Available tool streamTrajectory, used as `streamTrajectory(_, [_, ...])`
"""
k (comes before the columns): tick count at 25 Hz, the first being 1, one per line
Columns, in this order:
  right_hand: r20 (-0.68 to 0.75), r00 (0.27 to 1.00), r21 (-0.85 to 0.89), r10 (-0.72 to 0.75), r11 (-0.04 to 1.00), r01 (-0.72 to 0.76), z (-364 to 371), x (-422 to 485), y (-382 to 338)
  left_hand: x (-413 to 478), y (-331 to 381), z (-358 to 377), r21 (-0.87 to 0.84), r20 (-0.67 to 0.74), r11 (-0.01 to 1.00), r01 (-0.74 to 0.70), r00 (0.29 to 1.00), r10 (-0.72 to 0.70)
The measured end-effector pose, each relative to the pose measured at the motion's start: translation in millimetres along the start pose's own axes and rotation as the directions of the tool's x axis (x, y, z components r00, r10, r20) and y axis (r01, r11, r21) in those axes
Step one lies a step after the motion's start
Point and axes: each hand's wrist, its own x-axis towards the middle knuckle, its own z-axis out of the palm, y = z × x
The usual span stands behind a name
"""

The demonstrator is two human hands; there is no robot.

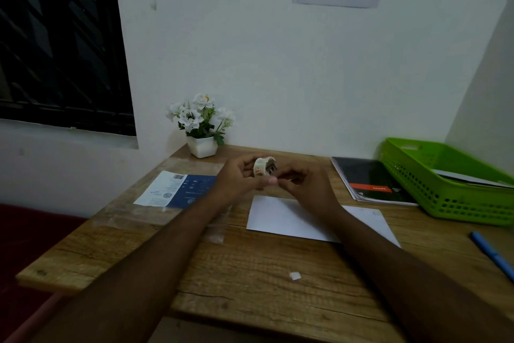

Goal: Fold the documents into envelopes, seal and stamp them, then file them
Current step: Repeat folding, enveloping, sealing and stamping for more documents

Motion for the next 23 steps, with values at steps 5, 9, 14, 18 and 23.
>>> streamTrajectory(5, [-0.109, 0.992, -0.009, 0.070, 0.997, -0.071, -5, -1, -2, -2, -1, 2, 0.321, -0.080, 0.946, -0.041, 0.994, 0.071])
streamTrajectory(9, [-0.117, 0.993, 0.026, 0.001, 1.000, 0.002, -6, -4, -8, -3, 0, -1, 0.449, -0.094, 0.893, -0.027, 0.992, 0.078])
streamTrajectory(14, [-0.071, 0.996, -0.050, -0.044, 0.998, 0.041, -4, -5, -10, -5, 2, 2, 0.466, -0.064, 0.883, -0.055, 0.993, 0.095])
streamTrajectory(18, [-0.033, 0.992, -0.177, -0.123, 0.978, 0.115, -6, -4, -8, -6, 2, 2, 0.451, -0.015, 0.889, -0.080, 0.995, 0.097])
streamTrajectory(23, [-0.009, 0.987, -0.267, -0.158, 0.952, 0.150, -10, -3, -10, -6, 0, 4, 0.369, 0.016, 0.925, -0.091, 0.996, 0.092])
